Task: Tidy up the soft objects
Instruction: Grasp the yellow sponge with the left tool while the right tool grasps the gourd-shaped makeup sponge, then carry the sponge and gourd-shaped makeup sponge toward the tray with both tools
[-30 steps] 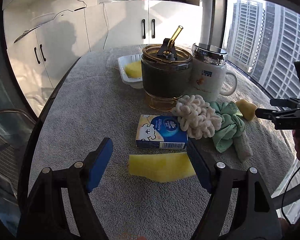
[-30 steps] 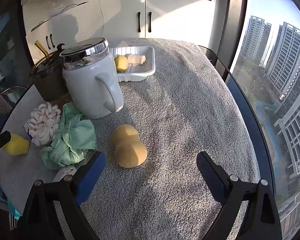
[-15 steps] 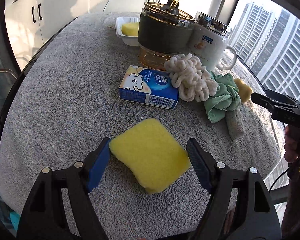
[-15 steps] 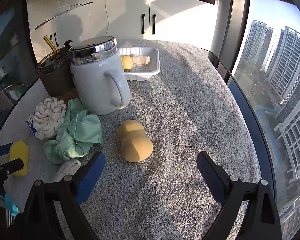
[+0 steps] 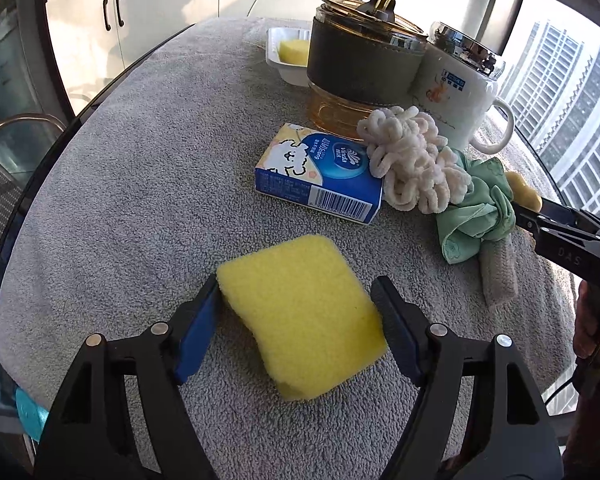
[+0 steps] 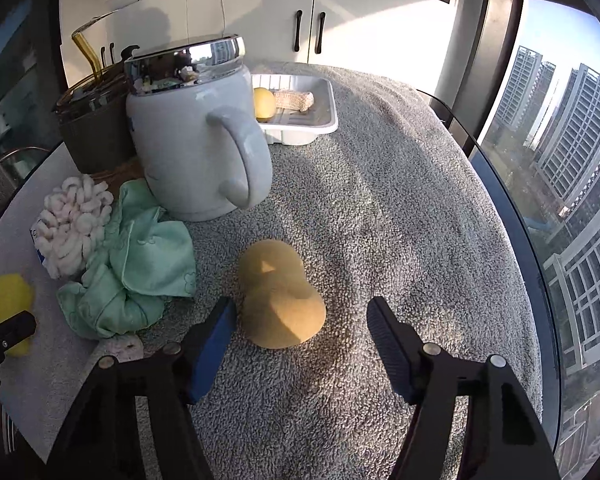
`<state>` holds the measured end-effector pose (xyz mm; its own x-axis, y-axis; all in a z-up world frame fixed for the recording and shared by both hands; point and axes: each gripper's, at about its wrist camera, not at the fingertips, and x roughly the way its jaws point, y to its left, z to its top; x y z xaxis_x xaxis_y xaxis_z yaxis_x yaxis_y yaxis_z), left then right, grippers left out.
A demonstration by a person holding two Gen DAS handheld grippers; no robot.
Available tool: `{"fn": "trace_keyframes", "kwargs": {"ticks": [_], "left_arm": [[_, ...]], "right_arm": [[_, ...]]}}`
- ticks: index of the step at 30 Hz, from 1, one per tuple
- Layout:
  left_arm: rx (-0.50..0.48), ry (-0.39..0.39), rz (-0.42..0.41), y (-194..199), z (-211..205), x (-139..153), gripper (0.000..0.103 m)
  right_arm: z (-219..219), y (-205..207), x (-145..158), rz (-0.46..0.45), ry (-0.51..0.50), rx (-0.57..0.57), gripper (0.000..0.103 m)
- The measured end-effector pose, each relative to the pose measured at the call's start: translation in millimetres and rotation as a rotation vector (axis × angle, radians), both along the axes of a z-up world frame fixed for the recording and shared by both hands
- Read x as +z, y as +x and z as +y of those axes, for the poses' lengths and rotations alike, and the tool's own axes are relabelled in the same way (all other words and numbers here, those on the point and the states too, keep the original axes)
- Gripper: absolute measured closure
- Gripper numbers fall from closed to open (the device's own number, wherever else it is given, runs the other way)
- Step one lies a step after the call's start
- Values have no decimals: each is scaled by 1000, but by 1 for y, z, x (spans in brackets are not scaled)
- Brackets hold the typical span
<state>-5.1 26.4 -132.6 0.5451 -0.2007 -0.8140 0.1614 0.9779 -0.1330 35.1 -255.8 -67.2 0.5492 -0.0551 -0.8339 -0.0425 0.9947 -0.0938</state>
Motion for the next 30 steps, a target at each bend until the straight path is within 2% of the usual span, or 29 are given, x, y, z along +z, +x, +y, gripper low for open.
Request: {"fn": "trace_keyframes", "kwargs": {"ticks": [2, 3, 5, 8, 14, 21, 30], "left_arm": [[8, -17, 0, -1, 4, 1, 40], [5, -20, -2, 3, 7, 0, 41], [3, -12, -5, 6, 9, 0, 46], [10, -45, -8, 8, 15, 1, 50], [-2, -33, -65, 5, 17, 10, 51], [6, 55, -155, 15, 25, 25, 51], [69, 98, -182, 55, 61, 32, 51]], "right_arm": [[3, 1, -3, 12, 1, 12, 59], [4, 2, -5, 26, 11, 21, 63], [5, 3, -7, 24, 16, 20, 64], [9, 1, -7, 20, -5, 33, 65], [6, -9, 4, -9, 15, 23, 65], [-18, -6, 13, -16, 113, -31, 66], [-50, 14, 10, 0, 110, -104, 66]]}}
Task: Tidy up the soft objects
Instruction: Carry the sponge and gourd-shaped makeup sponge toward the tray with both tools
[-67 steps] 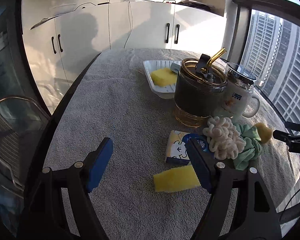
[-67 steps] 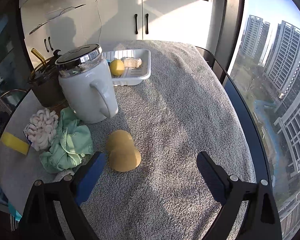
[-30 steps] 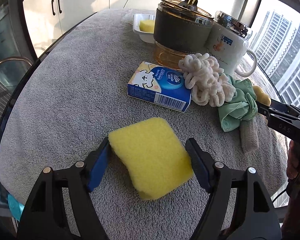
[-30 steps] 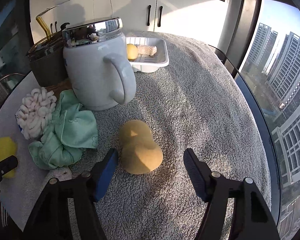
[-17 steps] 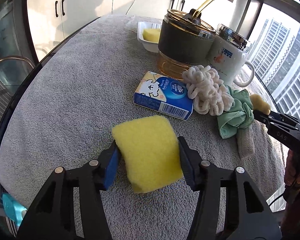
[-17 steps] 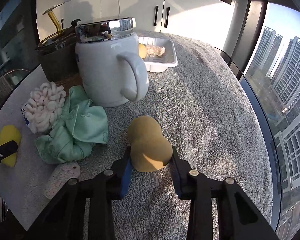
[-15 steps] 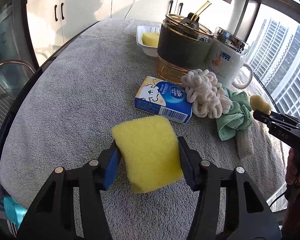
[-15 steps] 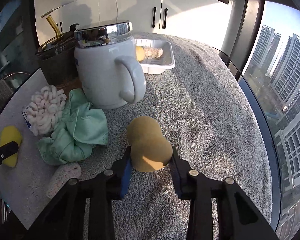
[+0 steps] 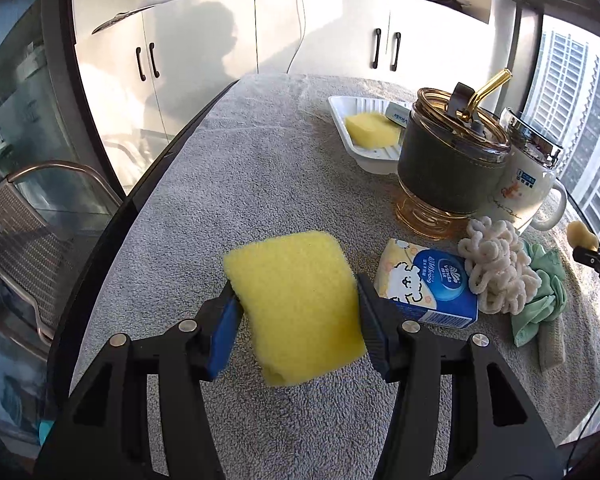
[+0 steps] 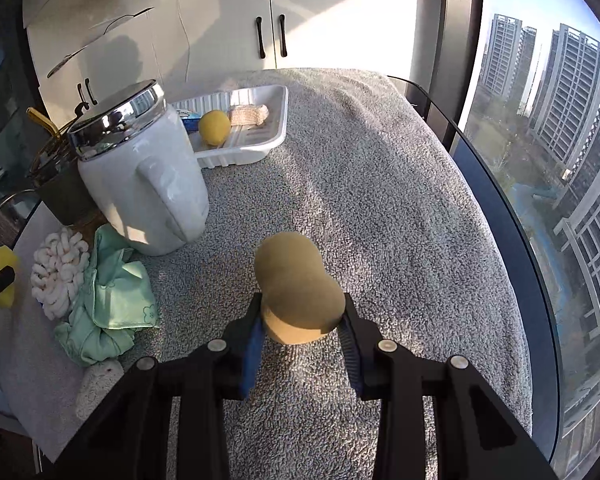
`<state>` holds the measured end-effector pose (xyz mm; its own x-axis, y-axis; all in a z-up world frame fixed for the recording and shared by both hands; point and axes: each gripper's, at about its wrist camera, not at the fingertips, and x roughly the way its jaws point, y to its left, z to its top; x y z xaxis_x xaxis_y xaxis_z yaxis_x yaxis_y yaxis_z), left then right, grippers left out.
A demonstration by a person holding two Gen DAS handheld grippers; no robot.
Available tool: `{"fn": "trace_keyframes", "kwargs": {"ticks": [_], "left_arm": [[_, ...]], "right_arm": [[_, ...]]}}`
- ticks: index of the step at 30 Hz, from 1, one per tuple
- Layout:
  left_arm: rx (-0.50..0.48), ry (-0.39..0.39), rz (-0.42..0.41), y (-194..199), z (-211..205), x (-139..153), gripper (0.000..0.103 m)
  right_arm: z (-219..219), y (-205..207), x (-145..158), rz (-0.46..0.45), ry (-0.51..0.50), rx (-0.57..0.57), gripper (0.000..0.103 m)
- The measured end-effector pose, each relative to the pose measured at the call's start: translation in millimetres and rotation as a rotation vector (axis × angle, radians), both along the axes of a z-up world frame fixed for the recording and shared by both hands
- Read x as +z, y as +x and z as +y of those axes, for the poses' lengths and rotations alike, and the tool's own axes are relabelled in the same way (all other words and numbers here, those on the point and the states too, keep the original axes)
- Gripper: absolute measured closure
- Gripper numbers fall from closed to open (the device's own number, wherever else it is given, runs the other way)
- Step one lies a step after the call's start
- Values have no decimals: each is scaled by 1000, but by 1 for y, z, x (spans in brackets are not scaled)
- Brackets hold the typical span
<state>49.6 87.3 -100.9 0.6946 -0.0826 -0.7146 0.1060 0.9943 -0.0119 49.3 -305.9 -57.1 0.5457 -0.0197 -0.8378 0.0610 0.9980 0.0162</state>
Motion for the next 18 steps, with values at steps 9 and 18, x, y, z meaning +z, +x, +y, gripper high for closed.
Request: {"fn": "trace_keyframes", "kwargs": {"ticks": [9, 18], "left_arm": [[31, 38, -18, 47, 20, -1, 51], [-12, 96, -94, 109, 28, 12, 51]], "right_arm": [[-19, 26, 8, -6, -25, -34, 66], [-40, 78, 13, -3, -32, -47, 66]]}}
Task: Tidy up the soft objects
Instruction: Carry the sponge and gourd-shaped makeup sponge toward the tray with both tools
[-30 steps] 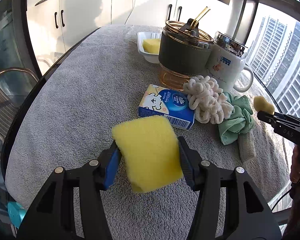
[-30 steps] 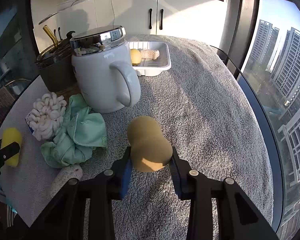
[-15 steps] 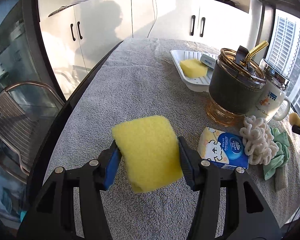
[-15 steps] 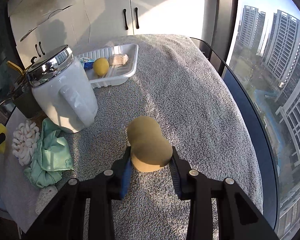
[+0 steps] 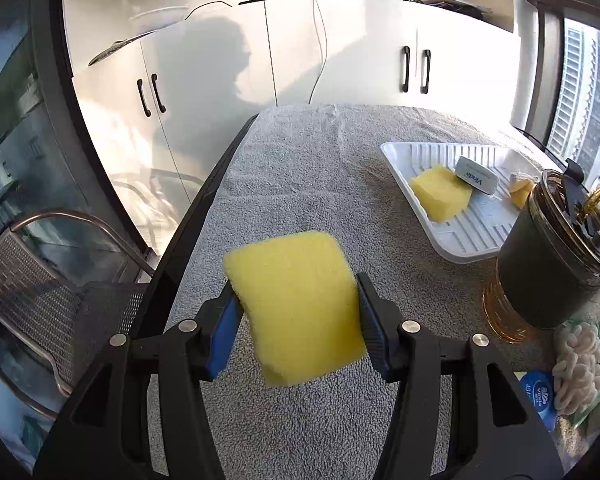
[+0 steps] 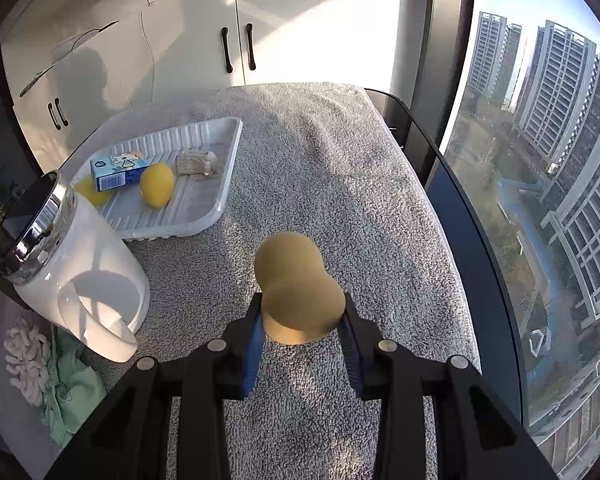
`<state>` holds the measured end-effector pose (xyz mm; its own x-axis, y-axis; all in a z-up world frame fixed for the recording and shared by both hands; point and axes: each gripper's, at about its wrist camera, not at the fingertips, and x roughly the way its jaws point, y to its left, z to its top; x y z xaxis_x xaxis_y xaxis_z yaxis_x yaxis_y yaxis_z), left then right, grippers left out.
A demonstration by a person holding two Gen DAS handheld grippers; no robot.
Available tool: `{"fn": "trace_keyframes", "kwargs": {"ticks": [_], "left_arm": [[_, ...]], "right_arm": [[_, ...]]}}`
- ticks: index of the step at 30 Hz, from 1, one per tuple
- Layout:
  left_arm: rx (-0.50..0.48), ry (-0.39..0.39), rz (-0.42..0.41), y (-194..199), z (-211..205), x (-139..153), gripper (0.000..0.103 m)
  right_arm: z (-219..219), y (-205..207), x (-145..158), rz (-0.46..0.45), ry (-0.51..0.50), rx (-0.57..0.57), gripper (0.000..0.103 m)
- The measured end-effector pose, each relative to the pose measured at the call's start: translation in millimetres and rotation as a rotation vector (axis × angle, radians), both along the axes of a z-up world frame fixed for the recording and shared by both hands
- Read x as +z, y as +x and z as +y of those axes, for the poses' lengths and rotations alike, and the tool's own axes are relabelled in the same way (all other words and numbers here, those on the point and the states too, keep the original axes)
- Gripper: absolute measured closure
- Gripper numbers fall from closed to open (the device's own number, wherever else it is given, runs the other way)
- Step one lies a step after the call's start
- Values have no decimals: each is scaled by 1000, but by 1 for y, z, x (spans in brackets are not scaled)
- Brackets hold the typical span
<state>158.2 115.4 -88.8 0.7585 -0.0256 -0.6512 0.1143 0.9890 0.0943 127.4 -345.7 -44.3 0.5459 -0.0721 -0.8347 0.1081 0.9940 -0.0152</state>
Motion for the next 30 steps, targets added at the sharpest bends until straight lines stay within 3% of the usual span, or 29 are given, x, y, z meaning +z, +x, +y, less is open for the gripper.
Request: {"fn": "trace_keyframes", "kwargs": {"ticks": [5, 17, 22, 30], "left_arm": [[-45, 41, -36, 39, -8, 3, 51], [-106, -72, 27, 127, -43, 5, 51], [-167, -93, 37, 150, -71, 16, 51], [-298, -117, 119, 174, -117, 12, 51]], "right_arm": [[-4, 37, 2, 13, -10, 7, 66], [21, 121, 7, 9, -4, 80, 66], [43, 153, 4, 29, 9, 125, 66], [81, 190, -3, 53, 14, 229, 65]]}}
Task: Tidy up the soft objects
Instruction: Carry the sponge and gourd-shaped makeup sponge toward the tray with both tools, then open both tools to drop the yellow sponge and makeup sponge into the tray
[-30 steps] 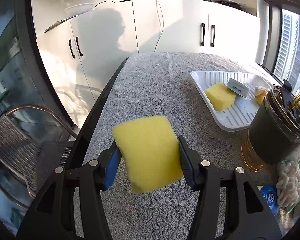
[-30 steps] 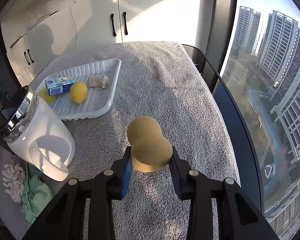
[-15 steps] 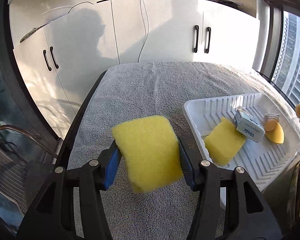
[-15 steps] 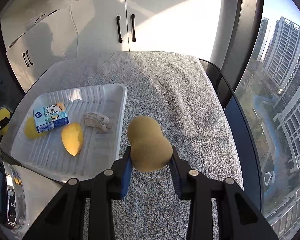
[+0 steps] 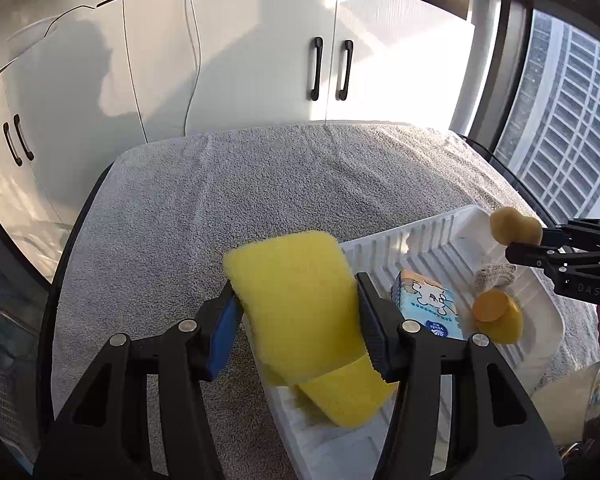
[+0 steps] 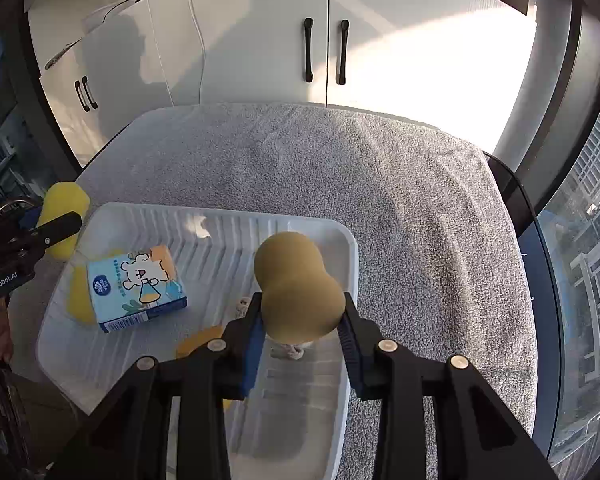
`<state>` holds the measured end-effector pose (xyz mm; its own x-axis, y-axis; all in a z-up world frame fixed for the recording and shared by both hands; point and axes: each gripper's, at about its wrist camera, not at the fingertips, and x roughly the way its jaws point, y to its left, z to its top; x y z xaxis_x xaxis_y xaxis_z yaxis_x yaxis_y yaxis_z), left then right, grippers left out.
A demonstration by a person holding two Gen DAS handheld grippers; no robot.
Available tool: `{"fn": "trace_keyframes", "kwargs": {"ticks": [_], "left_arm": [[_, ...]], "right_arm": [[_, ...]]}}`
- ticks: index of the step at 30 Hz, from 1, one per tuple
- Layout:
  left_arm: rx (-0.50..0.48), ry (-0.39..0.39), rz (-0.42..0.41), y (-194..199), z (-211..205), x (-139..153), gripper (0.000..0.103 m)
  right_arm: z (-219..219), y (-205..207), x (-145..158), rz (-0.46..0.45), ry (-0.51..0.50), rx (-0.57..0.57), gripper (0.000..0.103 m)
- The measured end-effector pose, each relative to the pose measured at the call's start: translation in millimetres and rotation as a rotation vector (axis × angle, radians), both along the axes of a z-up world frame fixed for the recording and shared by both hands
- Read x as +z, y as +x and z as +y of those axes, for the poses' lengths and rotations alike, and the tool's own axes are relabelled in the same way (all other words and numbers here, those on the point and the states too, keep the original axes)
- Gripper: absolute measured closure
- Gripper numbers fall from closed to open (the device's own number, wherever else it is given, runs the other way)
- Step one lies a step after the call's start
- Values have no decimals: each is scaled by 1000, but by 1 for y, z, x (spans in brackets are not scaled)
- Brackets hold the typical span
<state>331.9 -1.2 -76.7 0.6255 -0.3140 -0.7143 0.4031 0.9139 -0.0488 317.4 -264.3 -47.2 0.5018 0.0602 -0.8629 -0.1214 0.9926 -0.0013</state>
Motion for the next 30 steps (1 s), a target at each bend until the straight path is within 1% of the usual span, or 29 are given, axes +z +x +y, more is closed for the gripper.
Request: {"fn": "trace_keyframes", "kwargs": {"ticks": [3, 5, 8, 10, 14, 17, 19, 21, 24, 27, 28, 30], "left_arm": [[-36, 16, 19, 3, -12, -7, 51], [-53, 17, 50, 7, -18, -13, 51], [-64, 1, 93, 14, -24, -22, 51], [-68, -8, 109, 16, -25, -25, 50], [-89, -18, 141, 20, -30, -28, 46], [-151, -15, 207, 21, -39, -33, 46], [-179, 21, 251, 18, -47, -42, 48], [-201, 80, 213, 10, -52, -44, 48], [-237, 133, 197, 4, -56, -46, 48], [-242, 146, 190, 1, -55, -47, 48], [-236, 146, 189, 1, -53, -47, 48], [-227, 146, 186, 1, -50, -47, 48]], "right_arm": [[12, 8, -5, 10, -12, 38, 65], [16, 14, -11, 26, -12, 54, 65], [23, 20, -21, 52, -22, 73, 65], [26, 22, -25, 51, -34, 81, 65], [31, 28, -28, 55, -39, 98, 65], [39, 35, -34, 67, -61, 123, 65], [46, 39, -39, 86, -74, 140, 65], [49, 40, -43, 95, -86, 146, 65], [46, 37, -43, 121, -70, 156, 65], [43, 33, -46, 137, -76, 171, 64], [43, 31, -47, 134, -89, 175, 63], [44, 27, -46, 121, -109, 183, 54]]}}
